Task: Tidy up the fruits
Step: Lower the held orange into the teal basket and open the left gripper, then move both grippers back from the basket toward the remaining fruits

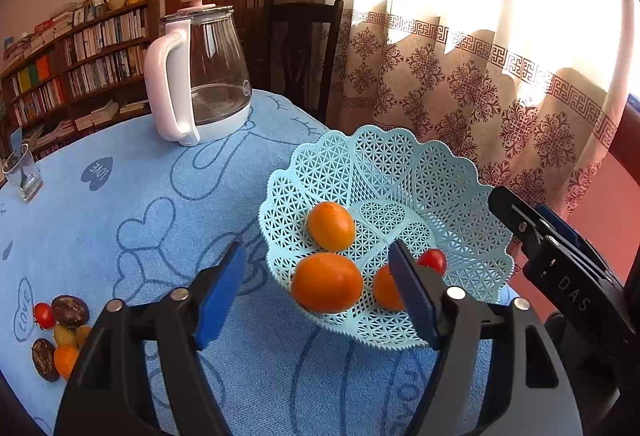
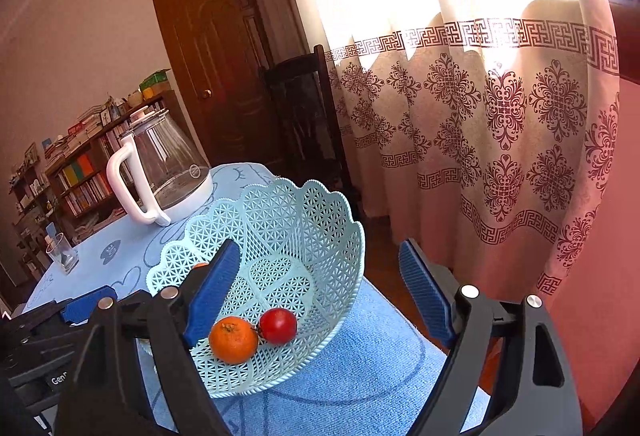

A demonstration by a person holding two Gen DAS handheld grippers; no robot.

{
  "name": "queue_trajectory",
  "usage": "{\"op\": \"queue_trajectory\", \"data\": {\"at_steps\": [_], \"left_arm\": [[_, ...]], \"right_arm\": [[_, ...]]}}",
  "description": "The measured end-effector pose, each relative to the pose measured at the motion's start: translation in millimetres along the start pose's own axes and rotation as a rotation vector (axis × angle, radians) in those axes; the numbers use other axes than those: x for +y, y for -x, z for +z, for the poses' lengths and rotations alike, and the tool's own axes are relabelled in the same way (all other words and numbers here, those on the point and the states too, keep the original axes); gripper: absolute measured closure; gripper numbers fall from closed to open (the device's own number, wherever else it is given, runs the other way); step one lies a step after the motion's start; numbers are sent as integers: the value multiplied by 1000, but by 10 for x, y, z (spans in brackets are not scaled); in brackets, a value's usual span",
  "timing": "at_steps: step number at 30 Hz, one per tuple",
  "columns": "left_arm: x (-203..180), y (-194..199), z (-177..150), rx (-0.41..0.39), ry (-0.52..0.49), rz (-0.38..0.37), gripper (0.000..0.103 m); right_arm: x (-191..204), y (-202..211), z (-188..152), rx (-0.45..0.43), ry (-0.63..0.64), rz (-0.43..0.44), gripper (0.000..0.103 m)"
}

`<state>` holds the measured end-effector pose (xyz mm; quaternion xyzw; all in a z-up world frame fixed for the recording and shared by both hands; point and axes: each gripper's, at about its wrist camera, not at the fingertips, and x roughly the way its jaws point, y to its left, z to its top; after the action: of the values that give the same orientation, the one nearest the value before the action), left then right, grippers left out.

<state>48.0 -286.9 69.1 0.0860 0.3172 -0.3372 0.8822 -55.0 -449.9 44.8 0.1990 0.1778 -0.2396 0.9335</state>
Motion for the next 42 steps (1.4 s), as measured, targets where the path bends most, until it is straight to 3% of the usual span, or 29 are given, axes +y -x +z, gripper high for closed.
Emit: {"op": "queue_trajectory", "data": {"at_steps": [7, 12, 18, 42], "left_arm": [[167, 87, -5, -29, 26, 56, 21], [253, 122, -48, -34, 40, 92, 11], [310, 172, -86, -41, 41, 130, 6], [857, 584, -235, -68, 169, 262, 6]], "right_arm": [[-3, 17, -7, -10, -3, -4, 19], [-14, 32, -6, -19, -11, -2, 12], [-6, 41, -6, -24, -8, 5, 8], [73, 111, -20, -59, 35, 22, 8]]}}
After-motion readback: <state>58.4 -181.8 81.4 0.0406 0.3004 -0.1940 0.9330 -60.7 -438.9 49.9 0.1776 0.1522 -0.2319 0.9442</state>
